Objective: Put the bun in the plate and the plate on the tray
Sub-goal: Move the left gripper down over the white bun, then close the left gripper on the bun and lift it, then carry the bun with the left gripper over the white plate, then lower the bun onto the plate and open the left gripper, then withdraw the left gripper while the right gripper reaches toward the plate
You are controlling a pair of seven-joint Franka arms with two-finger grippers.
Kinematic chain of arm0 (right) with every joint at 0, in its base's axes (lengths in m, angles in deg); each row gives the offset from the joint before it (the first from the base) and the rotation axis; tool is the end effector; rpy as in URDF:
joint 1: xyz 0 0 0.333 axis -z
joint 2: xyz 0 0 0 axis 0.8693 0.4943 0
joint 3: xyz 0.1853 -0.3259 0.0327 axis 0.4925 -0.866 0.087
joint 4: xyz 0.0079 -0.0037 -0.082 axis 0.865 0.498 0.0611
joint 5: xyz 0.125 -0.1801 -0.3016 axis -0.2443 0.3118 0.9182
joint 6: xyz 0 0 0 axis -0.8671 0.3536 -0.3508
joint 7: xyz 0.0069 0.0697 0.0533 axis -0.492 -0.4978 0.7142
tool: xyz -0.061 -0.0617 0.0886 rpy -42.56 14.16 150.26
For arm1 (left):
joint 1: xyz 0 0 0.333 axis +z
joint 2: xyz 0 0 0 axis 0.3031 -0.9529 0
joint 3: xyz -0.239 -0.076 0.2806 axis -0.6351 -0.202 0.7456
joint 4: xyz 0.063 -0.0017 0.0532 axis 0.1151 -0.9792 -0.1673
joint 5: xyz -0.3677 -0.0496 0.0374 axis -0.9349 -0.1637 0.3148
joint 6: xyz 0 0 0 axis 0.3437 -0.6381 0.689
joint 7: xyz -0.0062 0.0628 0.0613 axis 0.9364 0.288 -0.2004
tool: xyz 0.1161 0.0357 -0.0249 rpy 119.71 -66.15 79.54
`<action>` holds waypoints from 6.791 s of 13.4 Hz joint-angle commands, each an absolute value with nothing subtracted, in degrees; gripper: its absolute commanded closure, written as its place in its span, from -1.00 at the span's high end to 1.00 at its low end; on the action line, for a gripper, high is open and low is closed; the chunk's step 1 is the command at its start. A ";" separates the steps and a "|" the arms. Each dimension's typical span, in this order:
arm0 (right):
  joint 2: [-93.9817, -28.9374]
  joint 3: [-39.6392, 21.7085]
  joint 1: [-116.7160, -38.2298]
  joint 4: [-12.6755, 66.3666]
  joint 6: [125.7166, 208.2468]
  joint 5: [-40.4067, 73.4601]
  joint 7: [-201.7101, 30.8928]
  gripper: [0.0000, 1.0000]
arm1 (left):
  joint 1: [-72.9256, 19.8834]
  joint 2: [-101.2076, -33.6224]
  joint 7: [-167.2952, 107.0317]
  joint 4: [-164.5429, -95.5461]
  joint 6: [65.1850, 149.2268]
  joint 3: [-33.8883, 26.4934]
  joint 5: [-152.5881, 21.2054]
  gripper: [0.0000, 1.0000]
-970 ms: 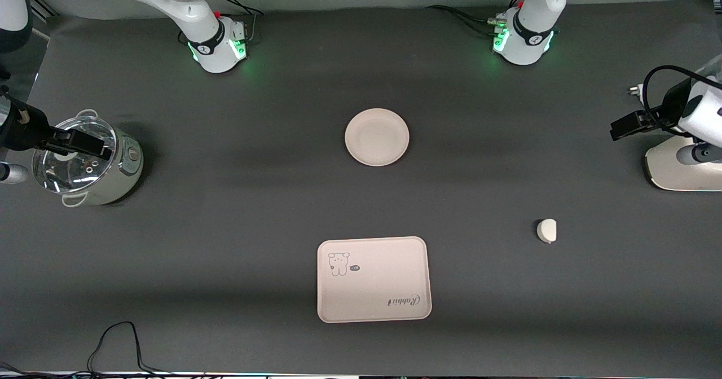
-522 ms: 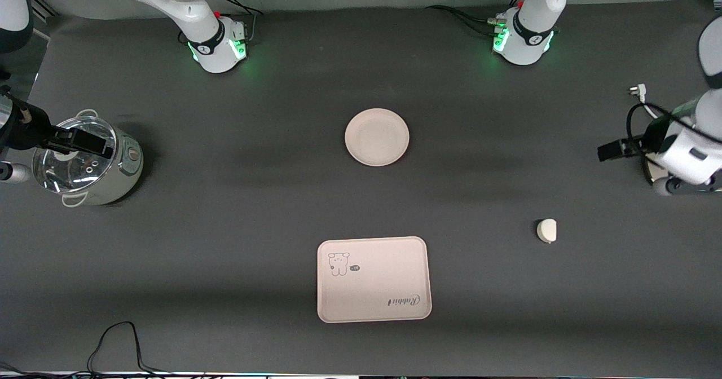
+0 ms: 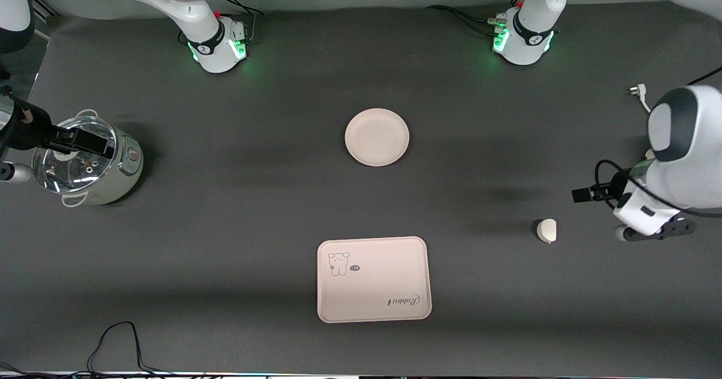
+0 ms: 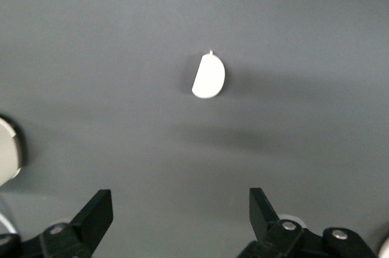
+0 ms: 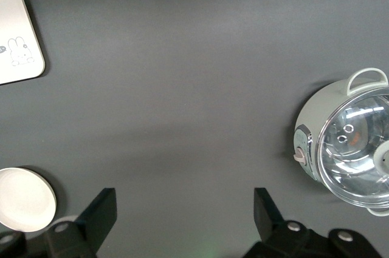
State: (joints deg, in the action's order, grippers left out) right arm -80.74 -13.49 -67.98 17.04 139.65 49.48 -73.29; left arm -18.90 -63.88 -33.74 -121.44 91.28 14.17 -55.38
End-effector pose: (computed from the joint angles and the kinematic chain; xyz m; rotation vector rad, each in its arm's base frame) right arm 0.5541 -0.0099 0.6333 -3.0750 0.2557 0.1419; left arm 0.6449 -0.0153 0.4449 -3.0765 -0.2168 0.3206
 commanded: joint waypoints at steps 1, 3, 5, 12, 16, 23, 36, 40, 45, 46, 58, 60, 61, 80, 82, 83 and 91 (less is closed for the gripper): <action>-81.50 -13.36 -68.90 17.74 139.69 50.38 -73.17 1.00 | -18.79 -69.98 -33.61 -120.33 95.84 14.45 -54.94 1.00; -81.41 -13.45 -69.08 18.61 140.39 50.47 -73.17 1.00 | -19.14 -73.07 -34.31 -121.03 100.06 14.45 -55.12 1.00; -81.41 -13.45 -69.69 19.58 141.53 50.47 -73.08 1.00 | -19.40 -75.09 -35.02 -123.31 104.98 14.45 -55.12 1.00; -81.76 -13.54 -69.78 19.84 141.10 50.38 -71.33 1.00 | -19.84 -81.25 -35.02 -124.46 111.51 14.37 -55.03 0.99; -81.85 -13.54 -69.78 19.76 141.01 49.95 -69.92 1.00 | -20.02 -81.26 -34.93 -126.13 112.82 14.36 -55.21 0.75; -81.41 -13.27 -69.95 19.76 142.42 48.98 -67.98 1.00 | -20.11 -79.16 -35.02 -126.22 110.99 14.28 -55.21 -0.41; -81.85 -13.71 -73.38 21.87 143.65 49.50 -68.07 1.00 | -20.02 -48.41 -34.93 -126.13 76.91 14.10 -55.73 -0.34; -81.85 -13.98 -73.38 21.78 143.73 48.98 -67.98 1.00 | -21.60 -39.97 -35.37 -130.60 72.39 14.10 -57.39 -0.29; -81.67 -13.98 -73.38 21.87 143.91 49.51 -67.98 1.00 | -27.39 -39.51 -51.75 -133.42 76.07 9.20 -61.27 -0.28; -81.67 -13.98 -73.30 21.87 143.91 49.51 -67.98 1.00 | -29.14 -40.20 -56.85 -134.38 79.31 7.00 -62.40 -0.27; -81.14 -13.89 -73.47 22.04 144.88 52.14 -68.33 1.00 | -39.61 -62.34 -82.56 -135.62 111.05 -8.40 -63.29 -0.24; -80.97 -13.89 -73.64 22.30 145.23 52.14 -68.34 1.00 | -41.81 -65.16 -85.71 -135.97 113.96 -8.40 -60.07 -0.24; -80.88 -13.80 -73.82 22.31 145.32 52.32 -68.25 1.00 | -42.95 -66.22 -88.08 -135.89 114.66 -8.49 -57.86 -0.24; -80.62 -13.80 -74.00 24.06 147.78 52.49 -68.69 1.00 | -45.25 -70.73 -90.57 -138.53 119.18 -8.05 -51.87 0.98; -80.62 -13.80 -74.00 24.06 148.04 52.49 -68.69 1.00 | -40.69 -66.86 -88.65 -137.83 114.25 -8.05 -51.87 0.98; -80.62 -13.80 -74.00 24.06 148.04 52.58 -68.77 1.00 | -39.28 -65.45 -87.24 -137.21 112.32 -8.05 -52.04 0.98; -80.79 -13.80 -74.17 25.81 149.97 52.49 -68.69 1.00 | -31.79 -61.23 -65.64 -121.83 90.24 1.77 -54.67 0.98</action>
